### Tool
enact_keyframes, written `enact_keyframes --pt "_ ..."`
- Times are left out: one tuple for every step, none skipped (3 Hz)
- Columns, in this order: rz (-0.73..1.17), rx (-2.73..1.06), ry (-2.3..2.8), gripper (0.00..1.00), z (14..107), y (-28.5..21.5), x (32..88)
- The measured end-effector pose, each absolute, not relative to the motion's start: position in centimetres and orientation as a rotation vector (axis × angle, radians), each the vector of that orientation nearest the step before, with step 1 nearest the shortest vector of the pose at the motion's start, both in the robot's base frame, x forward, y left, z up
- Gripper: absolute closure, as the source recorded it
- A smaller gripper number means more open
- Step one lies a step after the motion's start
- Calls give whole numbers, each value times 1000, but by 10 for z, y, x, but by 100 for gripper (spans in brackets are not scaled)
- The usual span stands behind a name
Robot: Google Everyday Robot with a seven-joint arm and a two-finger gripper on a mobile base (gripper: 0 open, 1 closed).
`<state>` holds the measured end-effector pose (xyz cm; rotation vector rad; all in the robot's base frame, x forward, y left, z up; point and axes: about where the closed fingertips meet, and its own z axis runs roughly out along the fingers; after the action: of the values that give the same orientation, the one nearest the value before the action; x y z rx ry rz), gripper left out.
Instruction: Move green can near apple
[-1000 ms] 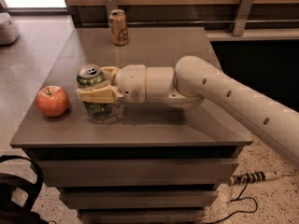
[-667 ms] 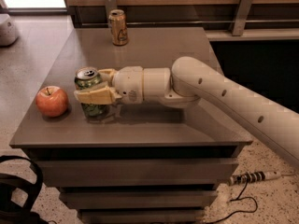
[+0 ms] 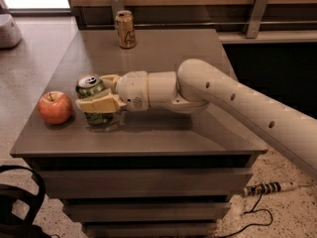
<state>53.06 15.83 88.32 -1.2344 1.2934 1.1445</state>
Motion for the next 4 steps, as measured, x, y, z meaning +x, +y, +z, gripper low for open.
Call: enact_keyframes --pt "1149 -1236 1292 61 884 160 529" --pt "1151 -1240 1289 36 884 162 528" --pt "1154 -1243 1287 14 885 164 527" --pt "1156 -1247 1284 0 885 166 526"
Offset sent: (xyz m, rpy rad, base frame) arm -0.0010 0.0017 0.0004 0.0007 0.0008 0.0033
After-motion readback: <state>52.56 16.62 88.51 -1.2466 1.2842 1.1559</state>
